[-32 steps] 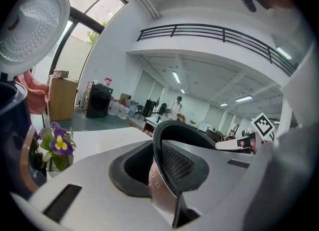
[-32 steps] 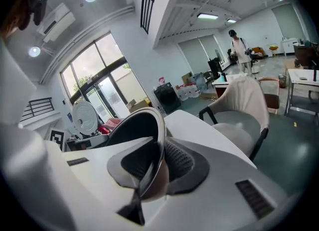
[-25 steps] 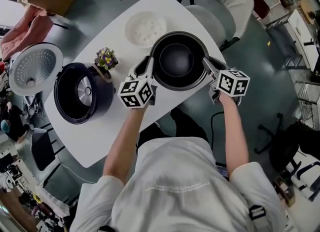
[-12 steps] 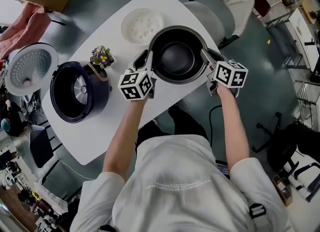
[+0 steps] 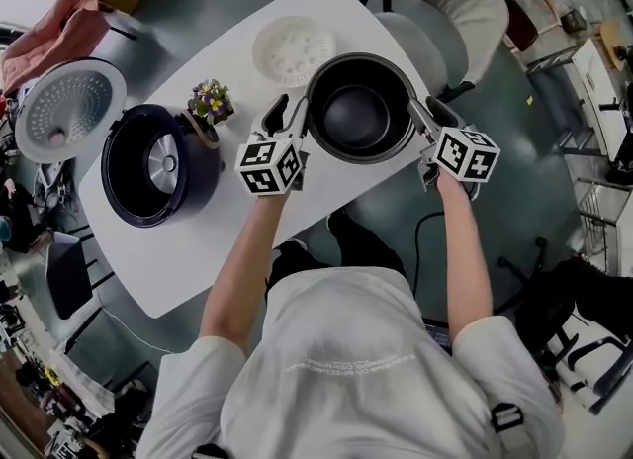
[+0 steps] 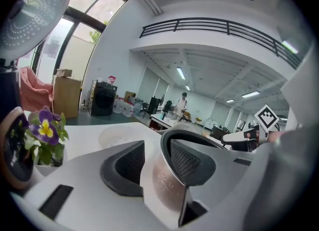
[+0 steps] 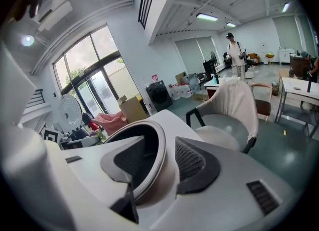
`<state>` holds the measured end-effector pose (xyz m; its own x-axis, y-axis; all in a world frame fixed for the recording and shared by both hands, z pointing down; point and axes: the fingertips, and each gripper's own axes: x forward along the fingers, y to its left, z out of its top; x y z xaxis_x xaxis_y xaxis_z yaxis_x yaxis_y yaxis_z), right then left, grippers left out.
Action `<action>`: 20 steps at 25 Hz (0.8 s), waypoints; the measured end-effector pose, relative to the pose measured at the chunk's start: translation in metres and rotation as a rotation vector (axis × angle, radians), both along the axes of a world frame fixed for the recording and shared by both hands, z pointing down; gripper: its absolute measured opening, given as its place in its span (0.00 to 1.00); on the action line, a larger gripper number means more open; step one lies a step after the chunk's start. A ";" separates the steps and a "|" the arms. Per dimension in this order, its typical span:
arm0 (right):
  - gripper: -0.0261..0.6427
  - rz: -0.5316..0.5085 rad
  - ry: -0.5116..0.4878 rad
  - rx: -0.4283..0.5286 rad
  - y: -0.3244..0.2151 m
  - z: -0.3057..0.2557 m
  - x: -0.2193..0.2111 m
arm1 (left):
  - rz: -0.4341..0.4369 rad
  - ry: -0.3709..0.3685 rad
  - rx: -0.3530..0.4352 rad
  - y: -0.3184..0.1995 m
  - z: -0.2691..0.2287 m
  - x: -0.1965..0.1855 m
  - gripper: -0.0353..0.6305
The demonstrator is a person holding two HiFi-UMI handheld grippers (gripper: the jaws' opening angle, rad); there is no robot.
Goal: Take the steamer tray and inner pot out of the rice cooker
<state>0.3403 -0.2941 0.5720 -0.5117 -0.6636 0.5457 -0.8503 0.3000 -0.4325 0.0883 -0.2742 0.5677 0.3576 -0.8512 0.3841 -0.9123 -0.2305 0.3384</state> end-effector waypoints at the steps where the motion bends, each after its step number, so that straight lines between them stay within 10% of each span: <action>1: 0.33 0.008 0.012 0.023 -0.002 -0.009 0.004 | -0.004 -0.011 0.011 0.002 -0.006 -0.006 0.32; 14: 0.28 -0.267 0.137 0.368 -0.019 -0.154 -0.107 | -0.082 -0.089 0.260 0.039 -0.145 -0.127 0.21; 20: 0.27 -0.431 0.108 0.465 0.004 -0.196 -0.206 | -0.159 -0.271 0.333 0.083 -0.194 -0.197 0.20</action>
